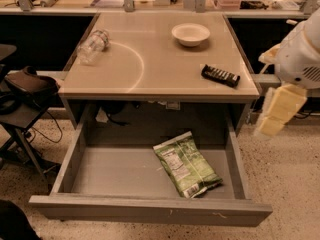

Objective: Pick green jalapeno chip bag from top drawer and place on counter

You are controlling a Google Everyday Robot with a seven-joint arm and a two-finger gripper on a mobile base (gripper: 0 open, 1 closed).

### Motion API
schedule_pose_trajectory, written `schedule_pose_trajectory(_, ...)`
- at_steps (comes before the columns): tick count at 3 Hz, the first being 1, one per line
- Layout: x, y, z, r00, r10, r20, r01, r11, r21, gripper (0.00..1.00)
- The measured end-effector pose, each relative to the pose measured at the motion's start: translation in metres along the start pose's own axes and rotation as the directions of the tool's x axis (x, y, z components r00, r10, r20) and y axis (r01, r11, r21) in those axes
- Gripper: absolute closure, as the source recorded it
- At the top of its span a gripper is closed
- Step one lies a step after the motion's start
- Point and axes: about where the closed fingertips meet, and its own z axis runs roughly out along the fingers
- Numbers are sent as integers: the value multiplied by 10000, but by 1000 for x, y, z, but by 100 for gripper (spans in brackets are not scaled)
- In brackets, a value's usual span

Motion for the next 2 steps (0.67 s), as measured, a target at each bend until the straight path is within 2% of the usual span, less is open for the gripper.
schedule_pose_trajectory(1,12,-6,61,9957,758,535,-747,9970,-222,0)
schedule_pose_trajectory(2,28,-4,115,9874,1455,618,-1435,9890,-357,0)
